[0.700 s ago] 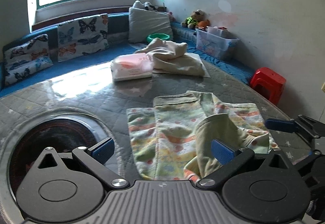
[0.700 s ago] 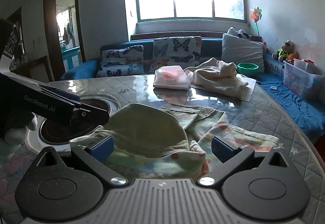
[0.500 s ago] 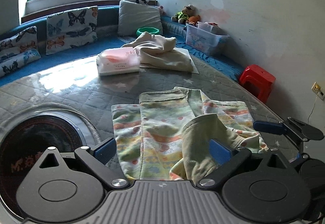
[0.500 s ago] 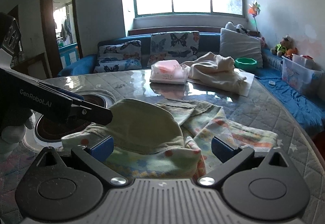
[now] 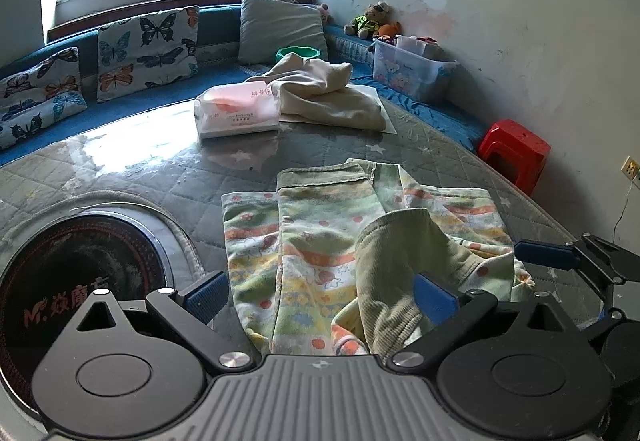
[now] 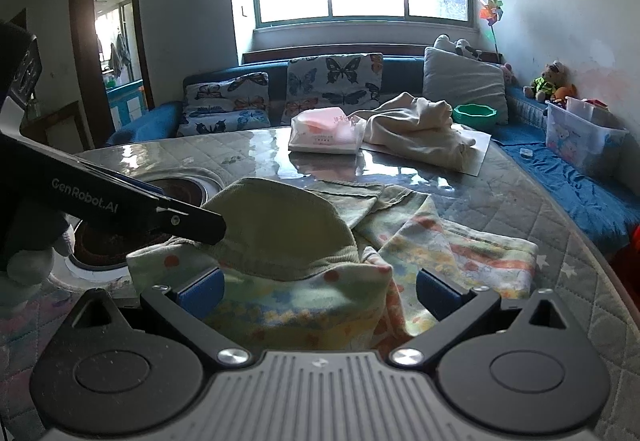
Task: Fold clothes
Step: 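Move both grippers toward the crumpled pastel shirt on the bed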
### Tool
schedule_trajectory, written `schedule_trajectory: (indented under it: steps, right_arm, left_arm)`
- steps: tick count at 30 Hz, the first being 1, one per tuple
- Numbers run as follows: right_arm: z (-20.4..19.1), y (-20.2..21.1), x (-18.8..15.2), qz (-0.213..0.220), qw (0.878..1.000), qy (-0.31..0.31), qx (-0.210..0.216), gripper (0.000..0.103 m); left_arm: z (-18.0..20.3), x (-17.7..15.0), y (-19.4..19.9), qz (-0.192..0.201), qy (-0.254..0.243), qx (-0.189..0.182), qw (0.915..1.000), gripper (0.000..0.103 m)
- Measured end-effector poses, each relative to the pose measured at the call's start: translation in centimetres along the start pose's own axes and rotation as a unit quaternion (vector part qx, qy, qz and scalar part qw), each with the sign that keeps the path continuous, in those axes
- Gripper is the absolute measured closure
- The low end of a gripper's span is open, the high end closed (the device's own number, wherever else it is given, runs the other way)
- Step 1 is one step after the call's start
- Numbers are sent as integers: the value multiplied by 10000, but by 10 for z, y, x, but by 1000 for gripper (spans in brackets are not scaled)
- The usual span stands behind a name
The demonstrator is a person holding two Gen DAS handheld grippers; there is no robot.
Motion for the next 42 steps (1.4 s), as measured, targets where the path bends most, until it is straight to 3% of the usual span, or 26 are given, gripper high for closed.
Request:
schedule_trajectory:
  steps: [16, 42]
  right_arm:
    - [3, 15, -8, 66, 9996, -247, -86, 0]
    - [6, 11, -18, 39, 9995, -315, -90, 0]
  left_arm:
    - [13, -10, 18, -3, -246, 276, 9993, 0]
    - [18, -14, 7, -180, -203, 237, 9993, 0]
Point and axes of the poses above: each gripper's, at about its wrist camera, not at the fingertips, and y roughly against the way its jaws point, z to its right, x to its top, the point moved 1 cm from there along -y, roughly the way its jaws point, and after that the axes turned 14 degrees about -y, right-handed, at the moved point
